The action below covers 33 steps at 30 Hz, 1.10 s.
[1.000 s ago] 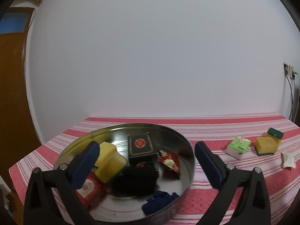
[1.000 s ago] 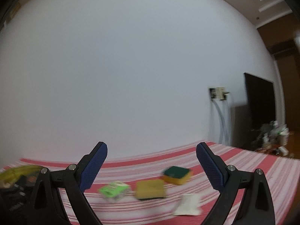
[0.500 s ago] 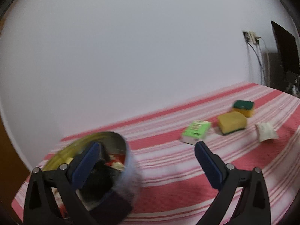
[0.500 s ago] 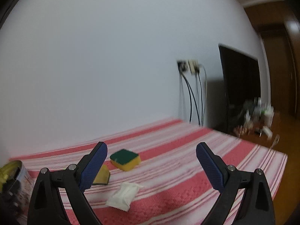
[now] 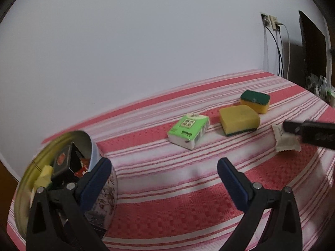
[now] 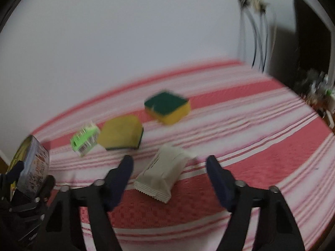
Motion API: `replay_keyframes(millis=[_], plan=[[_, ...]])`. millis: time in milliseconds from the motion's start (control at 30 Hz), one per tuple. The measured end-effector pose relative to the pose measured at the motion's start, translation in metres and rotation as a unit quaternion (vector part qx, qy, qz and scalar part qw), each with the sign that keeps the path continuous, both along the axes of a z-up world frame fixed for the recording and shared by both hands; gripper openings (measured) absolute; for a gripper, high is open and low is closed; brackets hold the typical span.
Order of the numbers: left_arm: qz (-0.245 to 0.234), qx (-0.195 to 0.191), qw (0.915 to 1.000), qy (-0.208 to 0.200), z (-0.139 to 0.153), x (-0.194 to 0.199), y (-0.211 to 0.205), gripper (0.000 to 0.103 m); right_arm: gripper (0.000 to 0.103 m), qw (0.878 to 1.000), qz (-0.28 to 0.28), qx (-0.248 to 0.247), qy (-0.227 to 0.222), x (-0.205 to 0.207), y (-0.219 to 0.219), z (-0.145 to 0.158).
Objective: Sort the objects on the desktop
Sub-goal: 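Grasp the green tissue pack with the left gripper while the right grasps the white packet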
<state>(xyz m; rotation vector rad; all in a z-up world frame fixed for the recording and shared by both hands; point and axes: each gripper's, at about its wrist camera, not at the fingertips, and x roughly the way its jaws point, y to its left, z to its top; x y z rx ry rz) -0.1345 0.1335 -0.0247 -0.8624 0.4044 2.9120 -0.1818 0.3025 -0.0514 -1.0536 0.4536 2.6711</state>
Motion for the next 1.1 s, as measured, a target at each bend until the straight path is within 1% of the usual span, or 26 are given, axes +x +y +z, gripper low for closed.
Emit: replay_keyframes(millis=[67,100,133,200,233,267,300,333,400,467,500,567,600,633,733,833,900,933,967,1000,1033,1100], plan=[[0.002,0.005,0.9999,-0.009,-0.002,-0.001,-0.003,0.102,0.065,0.999,-0.009,-0.003,-0.035,-0.012,-0.001,-0.011],[0.001,0.006,0.9999,-0.014,-0.002,-0.003,-0.003,0.102,0.065,0.999,-0.010,-0.002,-0.040,-0.015,-0.003,-0.014],[0.001,0.008,0.9998,-0.019,-0.003,-0.004,-0.004,0.102,0.064,0.999,-0.014,0.013,-0.038,-0.016,-0.007,-0.014],[-0.002,0.012,0.9996,-0.027,-0.004,-0.006,-0.005,0.102,0.061,0.999,-0.005,0.017,-0.045,-0.019,-0.010,-0.017],[-0.003,0.014,0.9994,-0.031,-0.004,-0.008,-0.005,0.102,0.058,0.998,-0.001,0.026,-0.049,-0.020,-0.013,-0.017],[-0.003,0.016,0.9993,-0.033,-0.005,-0.011,-0.004,0.102,0.049,0.998,0.003,0.037,-0.054,-0.021,-0.017,-0.017],[-0.003,0.019,0.9992,-0.035,-0.006,-0.013,-0.004,0.102,0.043,0.998,0.007,0.042,-0.055,-0.022,-0.019,-0.017],[-0.004,0.022,0.9991,-0.037,-0.006,-0.016,-0.004,0.102,0.042,0.997,0.012,0.043,-0.056,-0.021,-0.020,-0.017],[-0.005,0.030,0.9988,-0.038,-0.006,-0.021,-0.004,0.102,0.041,0.998,0.015,0.031,-0.049,-0.019,-0.019,-0.016],[-0.008,0.033,0.9987,-0.038,-0.004,-0.028,-0.002,0.102,0.040,0.999,0.021,0.007,-0.030,-0.013,-0.014,-0.014],[-0.008,0.035,0.9987,-0.037,-0.002,-0.034,-0.001,0.102,0.040,1.000,0.024,-0.010,-0.008,-0.008,-0.009,-0.011],[-0.007,0.037,0.9987,-0.034,0.002,-0.046,0.003,0.102,0.040,0.999,0.022,-0.028,0.042,0.002,-0.003,-0.003],[-0.007,0.030,0.9987,-0.040,0.002,-0.055,0.007,0.102,0.040,0.996,0.017,-0.035,0.075,0.010,0.001,0.003],[-0.009,0.020,0.9985,-0.050,0.001,-0.062,0.011,0.102,0.040,0.995,0.017,-0.039,0.092,0.013,0.002,0.005],[-0.021,-0.006,0.9968,-0.077,-0.009,-0.086,0.027,0.102,0.040,0.991,0.036,-0.057,0.117,0.011,0.004,0.008],[-0.007,-0.025,0.9949,-0.097,-0.021,-0.109,0.036,0.102,0.040,0.987,0.053,-0.080,0.130,0.015,0.007,0.009],[0.001,-0.024,0.9913,-0.130,-0.031,-0.124,0.037,0.098,0.040,0.985,0.055,-0.092,0.132,0.017,0.010,0.007],[-0.001,-0.010,0.9904,-0.138,-0.032,-0.128,0.036,0.097,0.040,0.985,0.056,-0.096,0.132,0.018,0.010,0.005],[0.000,0.012,0.9900,-0.141,-0.030,-0.132,0.031,0.093,0.040,0.985,0.056,-0.102,0.131,0.018,0.012,0.004],[0.001,0.021,0.9883,-0.151,-0.032,-0.136,0.029,0.088,0.040,0.984,0.054,-0.106,0.130,0.018,0.013,0.004],[-0.001,0.039,0.9867,-0.158,-0.032,-0.138,0.026,0.085,0.040,0.984,0.051,-0.109,0.129,0.017,0.014,0.003],[-0.021,0.083,0.9813,-0.172,-0.032,-0.137,0.020,0.056,0.040,0.984,0.046,-0.114,0.128,0.016,0.015,0.001]])
